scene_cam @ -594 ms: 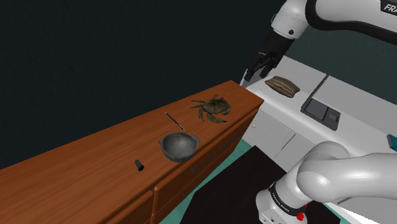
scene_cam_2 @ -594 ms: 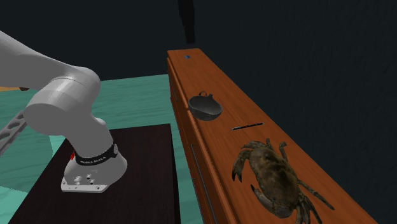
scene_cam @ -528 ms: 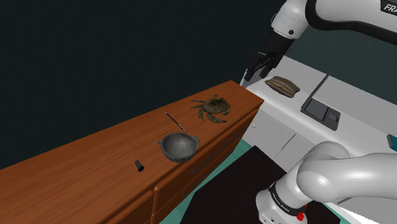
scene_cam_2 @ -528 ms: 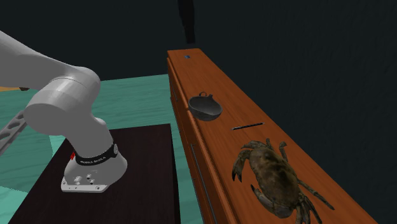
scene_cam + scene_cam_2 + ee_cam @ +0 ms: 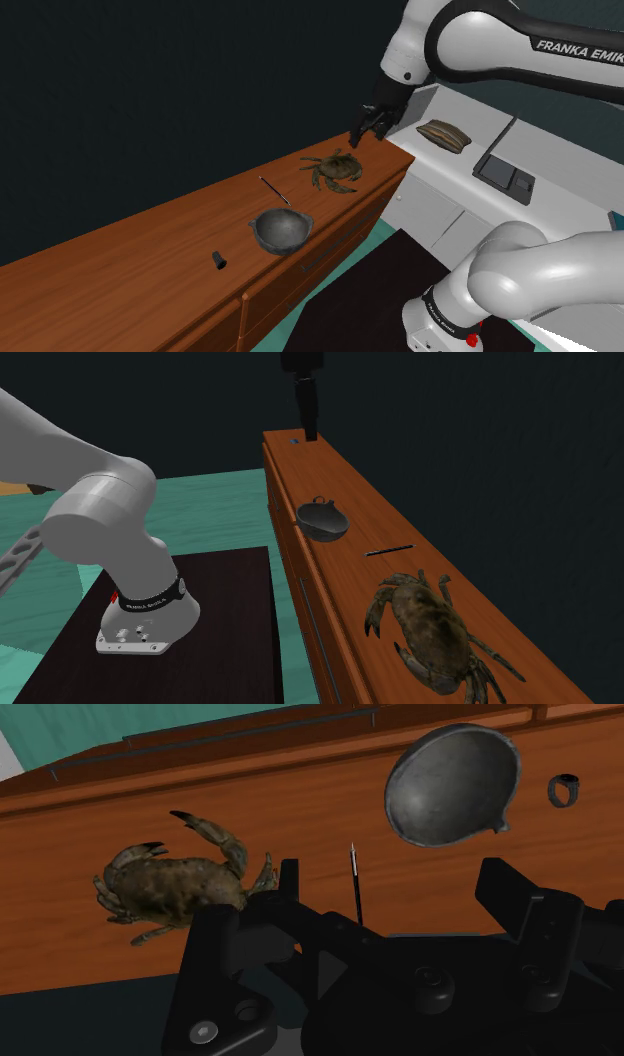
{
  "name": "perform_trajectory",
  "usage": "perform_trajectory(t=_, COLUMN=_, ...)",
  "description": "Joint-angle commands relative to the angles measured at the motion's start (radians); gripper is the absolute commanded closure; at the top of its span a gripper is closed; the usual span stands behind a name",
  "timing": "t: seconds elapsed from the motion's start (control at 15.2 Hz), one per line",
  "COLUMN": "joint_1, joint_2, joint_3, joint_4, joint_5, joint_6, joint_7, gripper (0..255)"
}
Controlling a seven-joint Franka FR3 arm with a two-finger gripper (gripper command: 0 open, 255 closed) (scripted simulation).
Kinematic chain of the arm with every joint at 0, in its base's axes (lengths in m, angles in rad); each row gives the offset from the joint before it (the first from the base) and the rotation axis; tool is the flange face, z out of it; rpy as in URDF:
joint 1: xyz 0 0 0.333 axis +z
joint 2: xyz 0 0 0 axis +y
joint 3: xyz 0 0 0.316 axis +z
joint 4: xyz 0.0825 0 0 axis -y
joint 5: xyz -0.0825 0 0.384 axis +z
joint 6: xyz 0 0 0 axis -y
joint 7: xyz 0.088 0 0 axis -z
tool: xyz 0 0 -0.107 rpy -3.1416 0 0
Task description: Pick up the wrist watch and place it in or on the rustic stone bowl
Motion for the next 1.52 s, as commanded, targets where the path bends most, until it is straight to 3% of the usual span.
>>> perform_trajectory(t=0.0, joint_1=0.011, joint_2=0.042, joint_3=0.038, joint_4=-0.013, joint_5=0.011, joint_6=0.047, joint_7=0.037, gripper=0)
perform_trajectory(t=0.79, joint_1=0.046, joint_2=0.377, joint_3=0.242, joint_4=0.035, joint_5=-0.01, joint_6=0.271, joint_7=0.255, gripper=0)
perform_trajectory(t=1.45, joint_1=0.096, joint_2=0.756, joint_3=0.352, joint_4=0.202, joint_5=-0.186, joint_6=0.386, joint_7=0.496, gripper=0)
